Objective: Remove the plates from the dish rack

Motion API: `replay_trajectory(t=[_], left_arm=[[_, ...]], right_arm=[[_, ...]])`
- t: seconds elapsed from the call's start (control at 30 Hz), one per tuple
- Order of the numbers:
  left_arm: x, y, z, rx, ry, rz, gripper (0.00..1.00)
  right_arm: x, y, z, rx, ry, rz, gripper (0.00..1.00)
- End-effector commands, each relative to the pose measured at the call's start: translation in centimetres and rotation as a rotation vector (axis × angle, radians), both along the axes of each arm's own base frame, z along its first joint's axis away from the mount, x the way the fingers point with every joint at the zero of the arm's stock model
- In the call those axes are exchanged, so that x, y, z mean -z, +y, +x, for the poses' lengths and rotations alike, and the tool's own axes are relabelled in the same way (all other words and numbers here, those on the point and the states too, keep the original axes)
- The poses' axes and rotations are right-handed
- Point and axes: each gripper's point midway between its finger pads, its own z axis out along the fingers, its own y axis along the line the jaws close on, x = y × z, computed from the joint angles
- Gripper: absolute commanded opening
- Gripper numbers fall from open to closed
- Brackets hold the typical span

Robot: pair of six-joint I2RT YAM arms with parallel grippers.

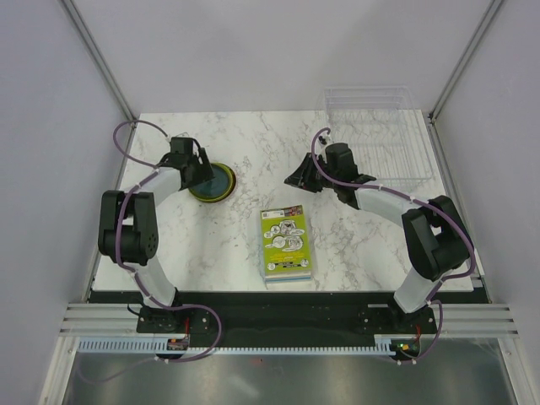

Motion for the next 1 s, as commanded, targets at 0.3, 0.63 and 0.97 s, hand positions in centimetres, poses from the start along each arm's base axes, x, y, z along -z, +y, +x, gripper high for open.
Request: replay_trajectory(t=[0.3, 0.63, 0.97], left_arm=[[-5.0, 3.7, -0.1, -0.077, -0.045, 0.195, 0.84], [-8.5, 2.4, -0.9, -0.039, -0.119, 0.127, 0.86], [-21.5, -6.1, -5.6, 0.240, -0.490, 0.017, 0.99]], right_arm=[[-1.2, -0.1, -0.2, -0.010, -0.039, 0.022, 0.39], [-1.1, -1.2, -0.2, -0.004, -0.060, -0.063, 0.39], [-6.3, -11.6, -1.2, 0.226, -0.288, -0.524, 0.98]])
